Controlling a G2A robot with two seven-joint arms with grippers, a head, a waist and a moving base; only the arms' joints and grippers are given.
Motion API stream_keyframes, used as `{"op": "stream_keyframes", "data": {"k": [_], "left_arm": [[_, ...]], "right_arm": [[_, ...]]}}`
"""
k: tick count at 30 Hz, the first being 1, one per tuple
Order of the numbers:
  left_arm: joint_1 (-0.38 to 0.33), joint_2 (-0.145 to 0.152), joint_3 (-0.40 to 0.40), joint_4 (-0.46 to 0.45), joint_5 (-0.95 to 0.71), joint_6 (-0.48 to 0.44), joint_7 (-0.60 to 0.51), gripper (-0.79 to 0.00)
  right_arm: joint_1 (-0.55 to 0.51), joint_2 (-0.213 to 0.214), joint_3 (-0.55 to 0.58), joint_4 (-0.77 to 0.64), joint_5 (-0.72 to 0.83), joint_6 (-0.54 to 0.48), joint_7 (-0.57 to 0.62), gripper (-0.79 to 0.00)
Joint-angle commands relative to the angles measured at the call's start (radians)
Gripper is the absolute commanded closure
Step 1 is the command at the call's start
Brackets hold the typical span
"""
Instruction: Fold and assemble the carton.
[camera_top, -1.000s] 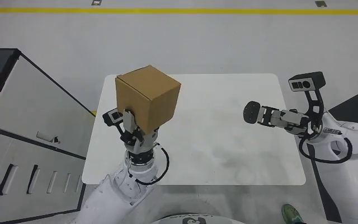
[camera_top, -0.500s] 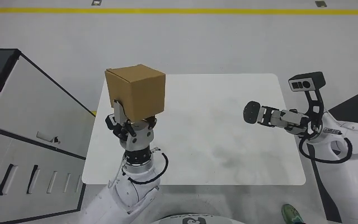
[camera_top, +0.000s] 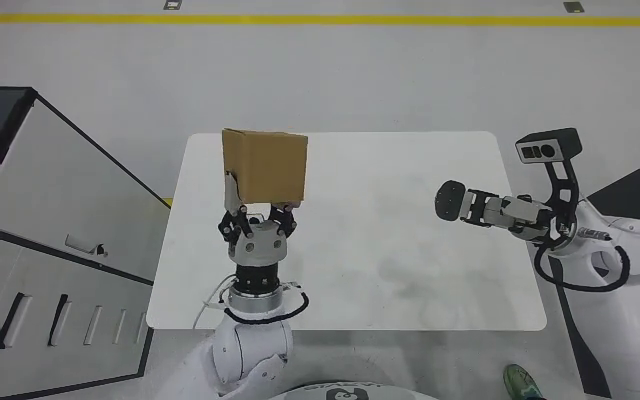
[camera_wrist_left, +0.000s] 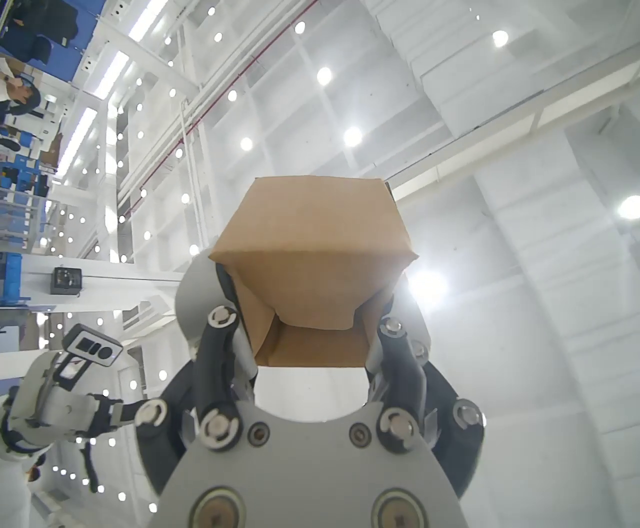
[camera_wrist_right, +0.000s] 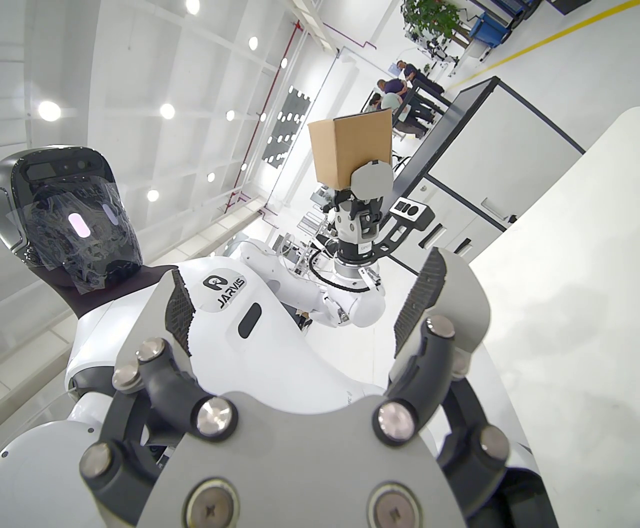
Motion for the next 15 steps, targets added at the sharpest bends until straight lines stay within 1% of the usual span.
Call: {"op": "stream_keyframes", "data": {"k": [1,4,6,8,11,15], "left_arm": [[0.008,-0.002,-0.006,-0.003,-0.038,0.007,-0.018,0.000],[0.013,-0.006,-0.014,-0.010,-0.086,0.010,-0.036,0.000],[0.011,-0.007,-0.030,0.001,-0.070,0.010,-0.061,0.000],[0.010,-0.008,-0.045,0.020,-0.021,0.024,-0.090,0.000],[0.008,-0.011,-0.060,0.034,0.051,0.008,-0.129,0.000],[-0.009,-0.012,-0.078,0.077,0.197,-0.021,-0.234,0.000]], "right_arm": [[0.000,0.000,0.000,0.000,0.000,0.000,0.000,-0.785],[0.000,0.000,0.000,0.000,0.000,0.000,0.000,-0.785],[0.000,0.000,0.000,0.000,0.000,0.000,0.000,-0.785],[0.000,0.000,0.000,0.000,0.000,0.000,0.000,-0.785],[0.000,0.000,0.000,0.000,0.000,0.000,0.000,-0.785],[0.000,0.000,0.000,0.000,0.000,0.000,0.000,-0.785]]}}
